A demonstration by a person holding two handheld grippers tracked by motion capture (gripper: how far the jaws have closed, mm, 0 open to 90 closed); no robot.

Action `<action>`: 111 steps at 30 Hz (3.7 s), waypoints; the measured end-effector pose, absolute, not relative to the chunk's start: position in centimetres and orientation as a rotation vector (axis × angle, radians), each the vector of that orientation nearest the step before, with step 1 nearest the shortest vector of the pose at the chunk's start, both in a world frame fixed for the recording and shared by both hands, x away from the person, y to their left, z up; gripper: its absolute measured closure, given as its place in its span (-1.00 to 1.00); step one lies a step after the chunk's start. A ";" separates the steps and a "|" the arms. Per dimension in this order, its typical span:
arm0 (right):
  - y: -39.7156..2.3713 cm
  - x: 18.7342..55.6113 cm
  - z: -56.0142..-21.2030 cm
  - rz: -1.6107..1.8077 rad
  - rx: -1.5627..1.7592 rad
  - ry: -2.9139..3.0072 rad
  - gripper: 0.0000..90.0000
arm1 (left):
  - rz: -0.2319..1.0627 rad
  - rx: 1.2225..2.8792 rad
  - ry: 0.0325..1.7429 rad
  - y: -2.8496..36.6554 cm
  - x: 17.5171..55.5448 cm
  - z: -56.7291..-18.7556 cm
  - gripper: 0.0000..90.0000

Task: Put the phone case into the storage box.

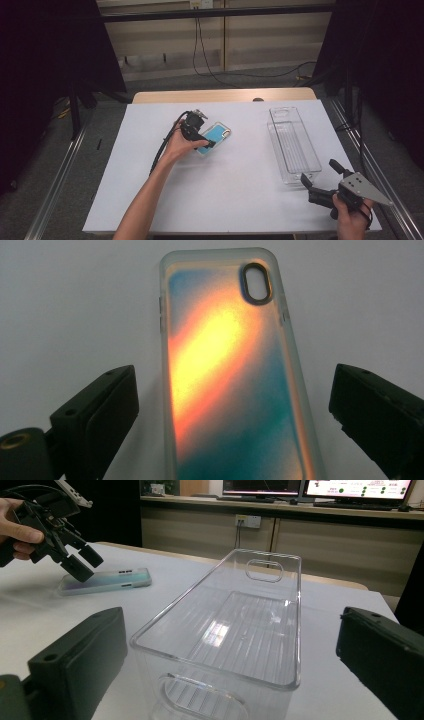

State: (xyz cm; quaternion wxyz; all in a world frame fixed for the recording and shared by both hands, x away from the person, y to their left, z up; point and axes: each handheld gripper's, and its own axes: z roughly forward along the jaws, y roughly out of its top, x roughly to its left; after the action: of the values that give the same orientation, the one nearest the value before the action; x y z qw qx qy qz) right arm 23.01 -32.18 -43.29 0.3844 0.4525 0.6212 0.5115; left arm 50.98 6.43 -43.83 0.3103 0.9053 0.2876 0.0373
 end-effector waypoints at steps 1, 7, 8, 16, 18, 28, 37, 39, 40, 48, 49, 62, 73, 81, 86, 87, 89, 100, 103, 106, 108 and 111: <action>-32.2 23.0 -43.3 1.303 1.153 1.583 -1.00 | 0.098 2.391 0.760 6.4 51.0 -43.8 -0.87; -32.2 23.0 -43.3 1.304 1.149 1.587 -1.00 | 0.106 2.431 0.746 6.1 51.1 -44.2 -0.87; -32.2 23.0 -43.3 1.305 1.150 1.586 -1.00 | 0.100 2.425 0.750 6.0 51.1 -44.3 -0.87; -32.2 23.0 -43.3 1.304 1.151 1.587 -1.00 | 0.107 2.458 0.746 5.8 51.3 -44.8 -0.87; -32.2 23.0 -43.3 1.304 1.150 1.589 -1.00 | 0.106 2.454 0.755 5.8 51.2 -44.9 -0.86; -32.2 23.0 -43.3 1.304 1.151 1.589 -1.00 | 0.141 2.484 0.747 5.3 51.2 -45.0 -0.86; -32.2 23.0 -43.3 1.304 1.153 1.590 -1.00 | 0.160 2.498 0.746 4.8 51.3 -45.0 -0.86; -32.1 23.0 -43.3 1.303 1.151 1.593 -1.00 | 0.163 2.502 0.739 4.7 51.4 -45.0 -0.86; -32.1 23.0 -43.3 1.302 1.151 1.593 -1.00 | 0.160 2.505 0.743 4.7 51.4 -45.0 -0.85; -32.1 23.0 -43.3 1.305 1.151 1.593 -1.00 | 0.154 2.528 0.732 4.5 51.5 -44.9 -0.84; -32.1 23.0 -43.3 1.305 1.151 1.593 -1.00 | 0.154 2.528 0.732 4.5 51.5 -44.9 -0.82; -32.1 23.0 -43.3 1.306 1.148 1.594 -1.00 | 0.159 2.532 0.768 4.2 51.1 -44.5 -0.63; -32.2 22.9 -43.3 1.303 1.146 1.590 -1.00 | 0.138 2.507 0.808 4.5 51.1 -44.4 -0.62; -32.2 23.0 -43.3 1.306 1.153 1.588 -1.00 | 0.148 2.464 0.828 5.1 50.9 -43.8 -0.62; -32.2 23.0 -43.3 1.306 1.155 1.587 -1.00 | 0.198 2.451 0.823 5.6 50.6 -43.1 -0.62; -32.2 23.0 -43.3 1.306 1.154 1.587 -1.00 | 0.200 2.442 0.825 5.8 50.5 -43.0 -0.62; -32.2 23.0 -43.3 1.306 1.152 1.588 -1.00 | 0.200 2.430 0.821 6.1 50.4 -42.8 -0.62; -32.3 22.8 -43.2 1.302 1.153 1.580 -1.00 | 0.245 2.355 0.837 7.9 49.5 -42.4 -0.62; -32.3 22.8 -43.2 1.303 1.153 1.581 -1.00 | 0.259 2.336 0.838 8.4 49.1 -42.2 -0.62; -32.3 22.8 -43.2 1.301 1.153 1.580 -1.00 | 0.284 2.324 0.828 8.9 48.6 -41.9 -0.63; -32.2 22.8 -43.2 1.302 1.153 1.579 -1.00 | 0.302 2.310 0.824 9.2 48.3 -41.7 -0.62; -32.2 22.8 -43.2 1.305 1.151 1.581 -1.00 | 0.316 2.291 0.823 9.4 47.9 -41.5 -0.63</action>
State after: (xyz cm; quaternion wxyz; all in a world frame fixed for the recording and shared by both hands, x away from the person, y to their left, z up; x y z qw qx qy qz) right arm 22.80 -32.18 -43.19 0.3852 0.4517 0.6207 0.5121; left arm 47.88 9.44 -41.52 0.3369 0.8787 0.3157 0.1211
